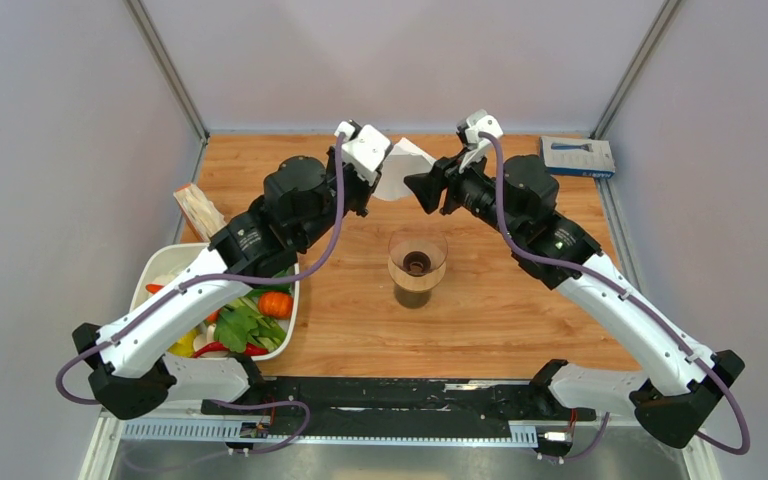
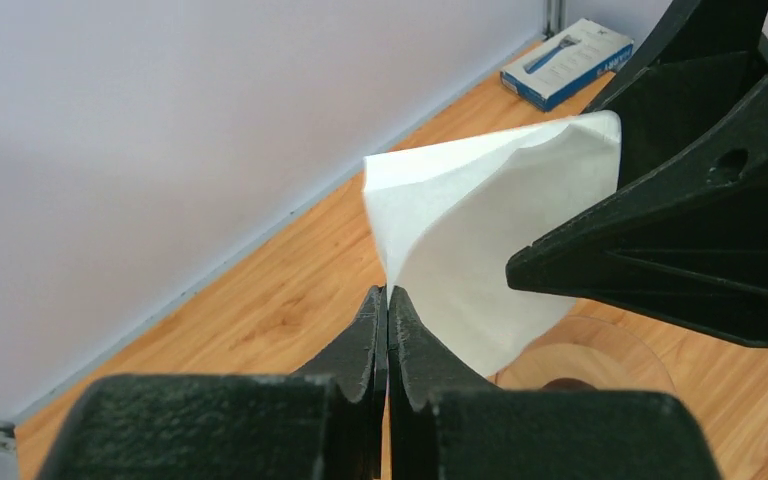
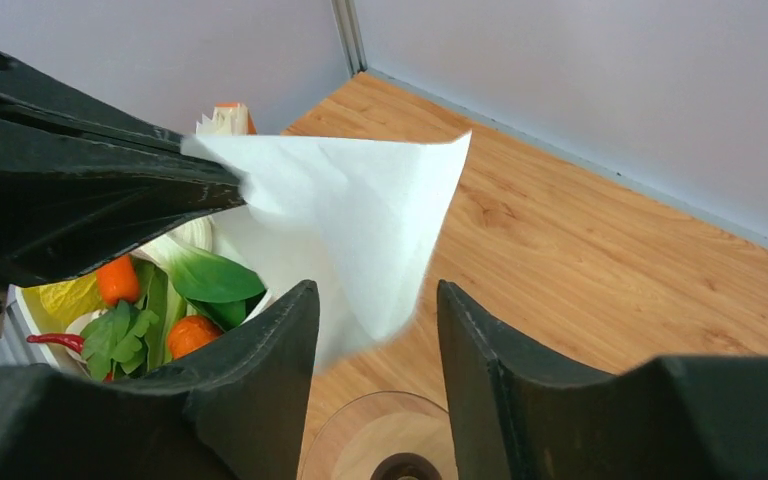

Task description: Place the coffee filter in the dripper

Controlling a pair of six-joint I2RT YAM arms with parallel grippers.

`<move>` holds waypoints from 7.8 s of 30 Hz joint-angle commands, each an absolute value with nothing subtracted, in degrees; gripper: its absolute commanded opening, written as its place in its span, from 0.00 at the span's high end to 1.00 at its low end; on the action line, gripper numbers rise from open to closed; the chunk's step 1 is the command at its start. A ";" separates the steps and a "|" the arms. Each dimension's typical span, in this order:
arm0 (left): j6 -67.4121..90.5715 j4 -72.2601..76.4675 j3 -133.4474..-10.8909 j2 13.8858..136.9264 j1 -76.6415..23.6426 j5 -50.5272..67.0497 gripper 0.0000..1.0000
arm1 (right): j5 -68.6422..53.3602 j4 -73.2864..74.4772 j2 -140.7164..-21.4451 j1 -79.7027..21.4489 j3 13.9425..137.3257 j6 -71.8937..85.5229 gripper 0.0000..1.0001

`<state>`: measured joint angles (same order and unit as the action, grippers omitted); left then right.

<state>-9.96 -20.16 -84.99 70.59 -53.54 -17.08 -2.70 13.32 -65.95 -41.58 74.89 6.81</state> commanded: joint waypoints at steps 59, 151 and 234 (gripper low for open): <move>-6.06 -20.08 -86.69 71.61 -53.83 -13.77 1.00 | 2.44 13.53 -69.54 -43.79 81.02 -6.34 0.61; 51.74 10.19 -65.50 63.43 -30.22 71.61 1.00 | -53.04 19.63 -56.49 -29.44 74.92 -10.29 0.31; 46.51 1.57 -65.95 68.44 -35.65 71.45 0.74 | -45.74 33.97 -48.42 -41.57 72.41 -38.94 1.00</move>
